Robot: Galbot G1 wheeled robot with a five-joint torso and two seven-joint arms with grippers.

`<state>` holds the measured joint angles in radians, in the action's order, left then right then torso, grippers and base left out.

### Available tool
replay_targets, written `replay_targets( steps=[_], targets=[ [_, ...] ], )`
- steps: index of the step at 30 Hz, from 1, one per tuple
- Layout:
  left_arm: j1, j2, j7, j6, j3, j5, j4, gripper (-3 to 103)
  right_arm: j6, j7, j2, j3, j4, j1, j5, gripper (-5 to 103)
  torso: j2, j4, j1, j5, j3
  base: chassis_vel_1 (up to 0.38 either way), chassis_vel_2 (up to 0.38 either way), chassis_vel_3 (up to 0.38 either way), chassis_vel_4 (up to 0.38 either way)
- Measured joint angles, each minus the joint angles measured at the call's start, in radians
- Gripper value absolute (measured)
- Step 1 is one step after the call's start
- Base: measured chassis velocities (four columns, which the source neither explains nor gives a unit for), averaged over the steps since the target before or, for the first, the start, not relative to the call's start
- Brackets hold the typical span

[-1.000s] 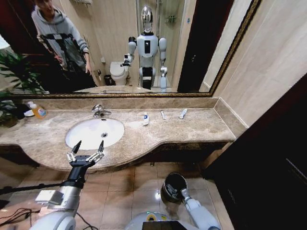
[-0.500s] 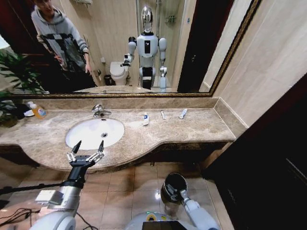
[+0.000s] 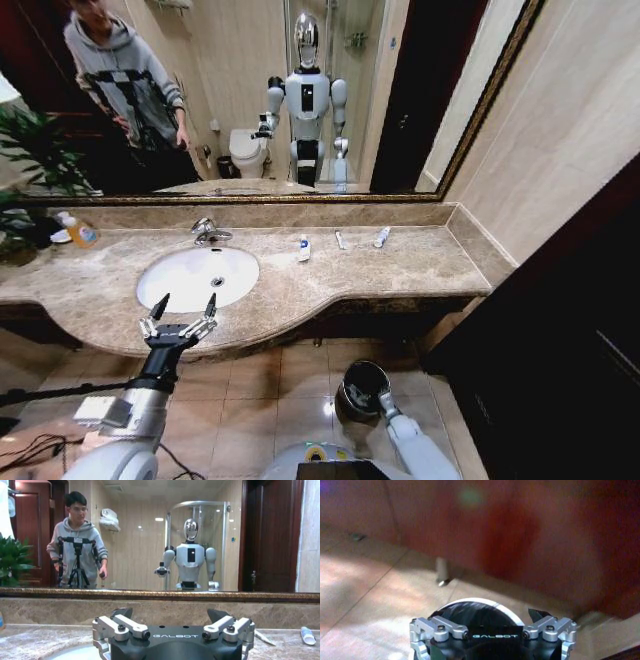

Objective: Pick up the trash from the sink and place it in the trash bin.

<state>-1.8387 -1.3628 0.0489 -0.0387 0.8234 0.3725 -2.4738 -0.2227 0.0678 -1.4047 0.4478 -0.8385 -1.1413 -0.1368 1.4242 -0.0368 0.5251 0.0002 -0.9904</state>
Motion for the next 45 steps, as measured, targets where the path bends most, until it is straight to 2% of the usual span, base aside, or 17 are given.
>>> replay_targets(
  steps=[5,7,8,10,15,16,18,23,30,37,45],
  targets=[
    [0.0,0.0,0.0,0.0,0.0,0.0,0.0,100,0.008,-0.008,0.025,0.059,-0.232,-0.113,0.02,100,0.0,0.0001,0.0,0.0001,0.0,0.0,0.0,0.0,0.0],
    [0.0,0.0,0.0,0.0,0.0,0.0,0.0,100,0.029,-0.006,0.028,0.092,-0.373,-0.172,0.044,100,0.0,0.0,0.0,-0.0002,0.0,0.0,0.0,0.0,0.0],
    [0.0,0.0,0.0,0.0,0.0,0.0,0.0,100,0.029,-0.006,0.028,0.092,-0.373,-0.172,0.044,100,0.0,0.0,0.0,-0.0002,0.0,0.0,0.0,0.0,0.0],
    [0.0,0.0,0.0,0.0,0.0,0.0,0.0,100,0.055,-0.002,0.027,0.112,-0.483,-0.22,0.066,100,0.0,0.0,0.0,0.0,0.0,0.0,0.0,0.0,0.0],
    [0.0,0.0,0.0,0.0,0.0,0.0,0.0,100,0.12,0.013,0.006,0.153,-0.745,-0.318,0.099,100,0.0,0.0,0.0,-0.0001,0.0,0.0,0.0,0.0,0.0],
    [0.0,0.0,0.0,0.0,0.0,0.0,0.0,100,0.12,0.013,0.006,0.153,-0.745,-0.318,0.099,100,0.0,0.0,0.0,-0.0001,0.0,0.0,0.0,0.0,0.0],
    [0.0,0.0,0.0,0.0,0.0,0.0,0.0,100,0.146,0.015,-0.003,0.16,-0.866,-0.369,0.109,100,0.0,0.0,0.0,-0.0002,0.0,0.0,0.0,0.0,0.0],
    [0.0,0.0,0.0,0.0,0.0,0.0,0.0,100,0.167,0.019,-0.017,0.17,-1.027,-0.453,0.114,100,0.0,0.0,0.0,-0.0002,0.0,0.0,0.0,0.0,0.0],
    [0.0,0.0,0.0,0.0,0.0,0.0,0.0,100,0.198,0.019,-0.016,0.183,-1.17,-0.514,0.129,100,0.0,0.0,0.0,-0.0003,0.0,0.0,0.0,0.0,0.0],
    [0.0,0.0,0.0,0.0,0.0,0.0,0.0,100,0.22,0.021,-0.001,0.187,-1.233,-0.528,0.162,100,0.0,0.0001,0.0,-0.0002,0.0,0.0,0.0,0.0,0.0],
    [0.0,0.0,0.0,0.0,0.0,0.0,0.0,100,0.269,0.012,-0.002,0.154,-1.296,-0.471,0.199,100,0.0,0.0,0.0,-0.0002,0.0,0.0,0.0,0.0,0.0]
  ],
)
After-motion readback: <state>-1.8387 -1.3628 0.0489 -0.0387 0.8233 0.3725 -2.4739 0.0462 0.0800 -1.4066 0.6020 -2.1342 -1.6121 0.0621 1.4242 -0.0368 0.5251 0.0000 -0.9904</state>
